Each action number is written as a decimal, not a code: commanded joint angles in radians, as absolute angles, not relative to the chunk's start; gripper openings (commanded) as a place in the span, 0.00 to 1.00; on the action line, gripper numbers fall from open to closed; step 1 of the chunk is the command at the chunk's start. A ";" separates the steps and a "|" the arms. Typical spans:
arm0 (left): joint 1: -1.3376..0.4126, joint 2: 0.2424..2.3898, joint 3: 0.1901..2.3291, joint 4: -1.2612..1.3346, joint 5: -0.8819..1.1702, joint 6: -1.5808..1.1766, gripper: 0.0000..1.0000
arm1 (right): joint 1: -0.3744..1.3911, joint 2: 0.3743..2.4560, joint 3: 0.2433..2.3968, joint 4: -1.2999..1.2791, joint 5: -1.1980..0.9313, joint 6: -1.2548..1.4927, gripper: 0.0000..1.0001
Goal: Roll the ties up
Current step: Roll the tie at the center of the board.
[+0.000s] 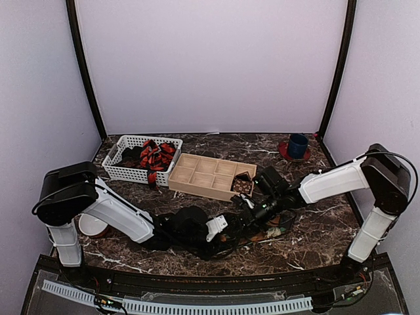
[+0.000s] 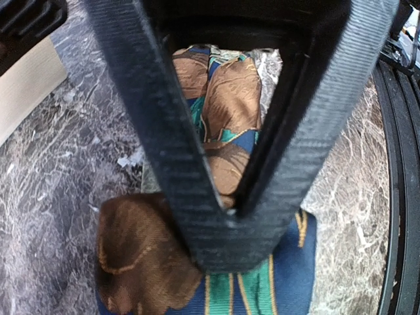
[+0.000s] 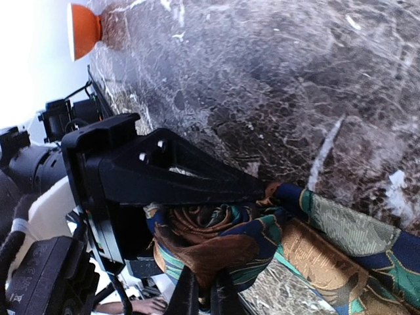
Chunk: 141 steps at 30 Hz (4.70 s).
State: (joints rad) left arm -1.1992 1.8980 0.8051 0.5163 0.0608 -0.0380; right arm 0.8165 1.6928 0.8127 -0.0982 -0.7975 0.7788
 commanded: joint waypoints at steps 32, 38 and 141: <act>-1.205 1.984 0.765 0.888 0.086 -0.148 0.84 | 0.720 1.773 0.699 -0.271 -0.582 0.591 0.00; -1.205 2.032 0.802 0.888 0.059 -0.101 0.67 | 0.726 1.793 0.736 -0.258 -0.595 0.588 0.01; -1.210 2.010 0.862 0.571 0.054 0.070 0.33 | 0.672 1.572 0.805 -0.260 -0.773 0.667 0.49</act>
